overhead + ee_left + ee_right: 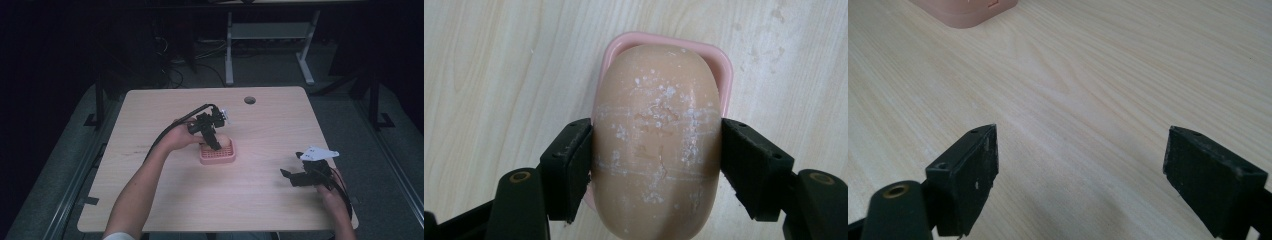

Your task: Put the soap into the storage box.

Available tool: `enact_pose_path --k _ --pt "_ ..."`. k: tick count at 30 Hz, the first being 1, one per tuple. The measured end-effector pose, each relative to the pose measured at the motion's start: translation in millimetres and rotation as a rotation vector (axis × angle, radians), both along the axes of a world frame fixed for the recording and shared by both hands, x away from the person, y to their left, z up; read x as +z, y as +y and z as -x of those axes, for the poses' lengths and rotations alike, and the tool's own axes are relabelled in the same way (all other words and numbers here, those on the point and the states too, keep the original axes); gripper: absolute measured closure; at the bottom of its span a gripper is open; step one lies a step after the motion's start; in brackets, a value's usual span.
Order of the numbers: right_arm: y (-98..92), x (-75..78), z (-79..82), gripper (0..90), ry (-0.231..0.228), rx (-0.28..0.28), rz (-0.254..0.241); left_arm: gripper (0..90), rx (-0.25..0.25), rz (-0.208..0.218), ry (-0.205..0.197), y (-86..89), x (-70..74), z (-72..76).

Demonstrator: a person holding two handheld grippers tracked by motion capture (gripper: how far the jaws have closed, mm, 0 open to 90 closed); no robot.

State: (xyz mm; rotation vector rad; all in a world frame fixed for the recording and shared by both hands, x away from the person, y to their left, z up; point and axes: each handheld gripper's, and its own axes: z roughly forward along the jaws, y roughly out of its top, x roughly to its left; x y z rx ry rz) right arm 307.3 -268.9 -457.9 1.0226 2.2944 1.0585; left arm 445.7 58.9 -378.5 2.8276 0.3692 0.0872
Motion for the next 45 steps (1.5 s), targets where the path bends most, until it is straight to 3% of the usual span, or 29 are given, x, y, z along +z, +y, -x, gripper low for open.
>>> enact_pose_path --k 7,25,45 --pt "-0.4 -0.2 -0.2 13.9 0.001 -0.002 -0.001 32.0 0.002 -0.008 -0.002 -2.8 -3.8 -2.6" --pt "0.3 -0.3 -0.2 13.9 0.001 -0.001 -0.002 32.0 0.0 -0.043 0.035 -8.4 -25.9 -8.3" --pt "0.3 -0.3 -0.3 13.9 0.0 -0.002 -0.002 31.9 -0.012 -0.068 0.043 -9.2 -32.0 -9.4"
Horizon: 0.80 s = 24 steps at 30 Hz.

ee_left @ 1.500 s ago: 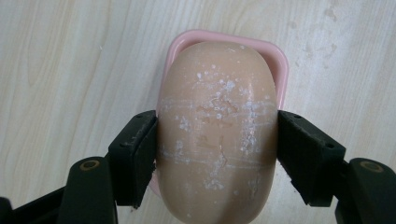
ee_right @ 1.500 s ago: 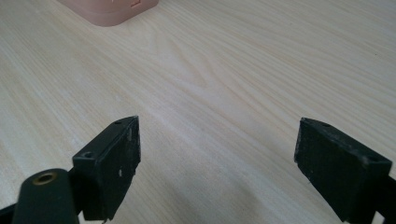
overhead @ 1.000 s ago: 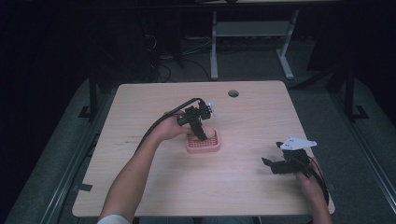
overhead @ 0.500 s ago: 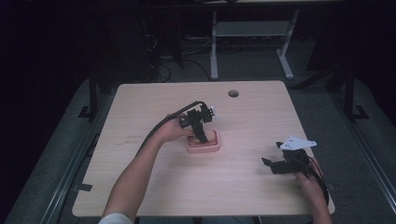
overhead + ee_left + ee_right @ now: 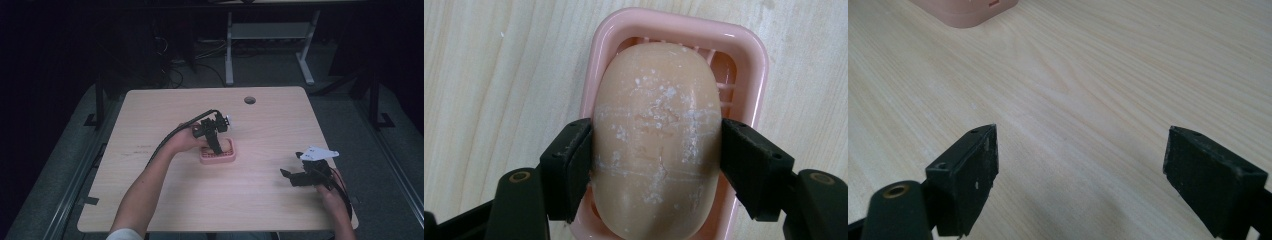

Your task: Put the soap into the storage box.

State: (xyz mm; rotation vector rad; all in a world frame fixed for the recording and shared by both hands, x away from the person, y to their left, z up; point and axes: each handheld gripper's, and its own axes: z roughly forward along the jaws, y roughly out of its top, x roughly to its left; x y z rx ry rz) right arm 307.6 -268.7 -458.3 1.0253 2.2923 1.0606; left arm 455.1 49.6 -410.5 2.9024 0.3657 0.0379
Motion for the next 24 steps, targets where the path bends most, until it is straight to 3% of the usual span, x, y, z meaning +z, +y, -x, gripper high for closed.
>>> enact_pose_path --k 2,12,24 --pt "0.0 0.3 0.2 13.9 -0.001 -0.001 0.0 31.9 -0.003 -0.023 -0.005 -0.7 -1.8 0.8" --pt "2.3 0.2 0.4 13.9 0.002 0.003 0.004 31.8 -0.013 -0.051 -0.027 -2.2 -3.3 4.2" --pt "3.9 0.1 0.3 13.9 -0.005 0.011 0.01 26.3 -0.01 -0.051 -0.05 2.4 0.9 11.2"
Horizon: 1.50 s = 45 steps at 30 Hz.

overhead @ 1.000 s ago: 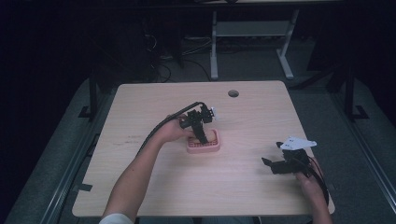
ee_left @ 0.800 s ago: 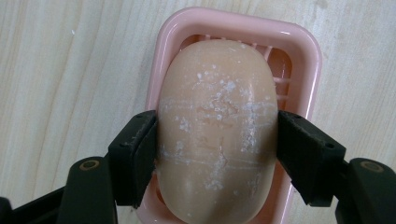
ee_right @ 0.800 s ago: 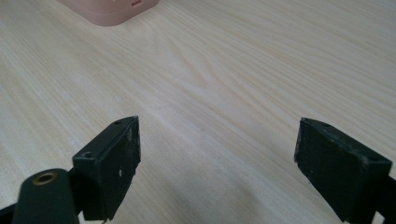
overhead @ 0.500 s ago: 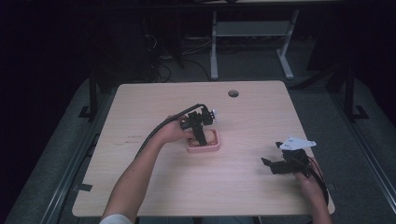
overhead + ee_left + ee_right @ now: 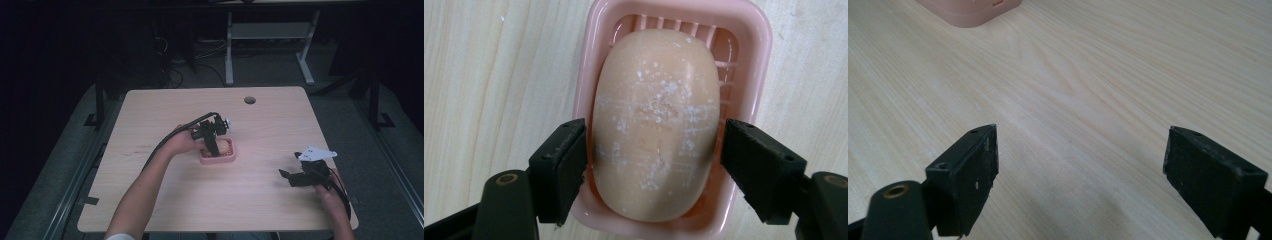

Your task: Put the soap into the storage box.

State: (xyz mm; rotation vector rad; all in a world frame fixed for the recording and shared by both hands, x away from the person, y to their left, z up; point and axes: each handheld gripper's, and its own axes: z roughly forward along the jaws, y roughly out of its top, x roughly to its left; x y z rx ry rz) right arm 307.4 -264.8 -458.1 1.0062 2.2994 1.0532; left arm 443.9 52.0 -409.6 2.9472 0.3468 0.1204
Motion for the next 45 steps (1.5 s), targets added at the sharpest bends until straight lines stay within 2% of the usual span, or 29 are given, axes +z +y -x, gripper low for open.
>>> enact_pose_path --k 6,15,32,45 --pt "0.0 0.0 0.2 13.8 0.001 0.0 0.002 25.4 0.0 0.0 -0.001 1.7 1.9 3.2" --pt "0.2 -0.6 -0.2 13.9 0.002 -0.004 0.0 24.8 0.002 0.036 -0.016 9.4 9.7 8.1" --pt "7.8 -2.1 -0.1 13.9 0.012 0.005 0.022 23.0 0.042 0.089 -0.055 33.1 19.9 26.2" --pt "9.9 -2.8 0.2 13.8 0.013 -0.001 0.037 23.7 0.063 0.114 -0.054 44.0 16.5 36.2"
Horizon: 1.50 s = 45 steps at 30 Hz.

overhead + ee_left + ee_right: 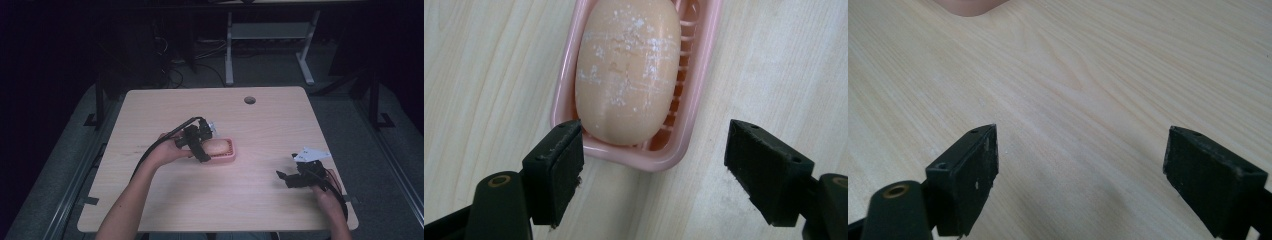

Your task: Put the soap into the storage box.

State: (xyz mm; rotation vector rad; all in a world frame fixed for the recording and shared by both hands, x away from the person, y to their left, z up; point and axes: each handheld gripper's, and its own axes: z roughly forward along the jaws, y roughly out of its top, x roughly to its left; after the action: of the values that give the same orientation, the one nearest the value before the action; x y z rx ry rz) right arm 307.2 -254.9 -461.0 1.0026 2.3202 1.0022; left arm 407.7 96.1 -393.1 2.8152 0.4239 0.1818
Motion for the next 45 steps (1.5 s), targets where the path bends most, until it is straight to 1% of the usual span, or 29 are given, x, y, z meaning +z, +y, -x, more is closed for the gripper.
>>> enact_pose_path --k 3,4,7,9,13,15,18,21,23,27,28,33,39,41,44,45 --pt "0.5 0.4 0.6 13.9 -0.003 -0.003 0.001 23.7 0.004 0.01 -0.002 3.7 -0.5 3.2" --pt "0.6 0.4 0.7 13.9 -0.004 -0.003 0.003 23.7 0.003 0.004 -0.002 4.9 -0.4 3.9" --pt "0.9 0.5 0.6 13.9 -0.004 -0.008 0.004 23.7 0.008 0.01 -0.003 9.2 -1.0 5.7" --pt "1.1 0.5 0.6 13.8 -0.004 -0.009 0.007 23.3 0.02 0.018 0.001 11.6 -2.2 6.1" --pt "1.3 1.1 0.9 13.9 -0.005 -0.011 0.009 23.2 0.019 0.019 -0.002 15.1 -2.3 7.8" --pt "1.5 1.1 0.8 13.8 -0.004 -0.015 0.008 23.2 0.023 0.03 0.002 16.3 -3.3 10.0" --pt "2.1 0.9 0.4 13.9 -0.005 -0.015 0.012 22.6 0.016 0.012 -0.004 17.8 -4.1 12.2" --pt "2.6 1.0 0.4 13.9 -0.005 -0.012 0.017 22.7 0.025 0.037 0.0 20.4 -5.1 14.4" --pt "2.9 1.1 0.5 13.9 -0.003 -0.01 0.02 22.7 0.026 0.033 0.002 22.0 -6.4 15.5" --pt "3.0 1.0 0.3 13.9 -0.005 -0.009 0.021 22.5 0.028 0.042 0.002 24.7 -7.5 19.6" --pt "3.4 0.9 0.4 13.9 -0.004 -0.011 0.019 21.8 0.025 0.039 0.004 24.9 -7.0 21.0" --pt "4.6 0.5 0.0 13.9 -0.002 -0.008 0.026 21.9 0.016 0.058 -0.01 26.7 -5.6 29.1" --pt "5.4 0.4 0.1 13.8 -0.001 -0.007 0.03 21.9 0.025 0.055 0.002 35.9 -8.2 33.3" --pt "5.7 0.4 -0.2 13.9 0.001 -0.006 0.033 22.0 0.032 0.064 0.002 39.5 -9.2 35.6" --pt "6.5 0.1 -0.4 13.8 0.003 -0.006 0.035 22.0 0.033 0.062 -0.003 44.9 -10.5 39.0" --pt "6.8 0.1 -0.5 13.9 0.003 -0.006 0.037 22.0 0.039 0.067 -0.003 46.8 -11.3 40.1"
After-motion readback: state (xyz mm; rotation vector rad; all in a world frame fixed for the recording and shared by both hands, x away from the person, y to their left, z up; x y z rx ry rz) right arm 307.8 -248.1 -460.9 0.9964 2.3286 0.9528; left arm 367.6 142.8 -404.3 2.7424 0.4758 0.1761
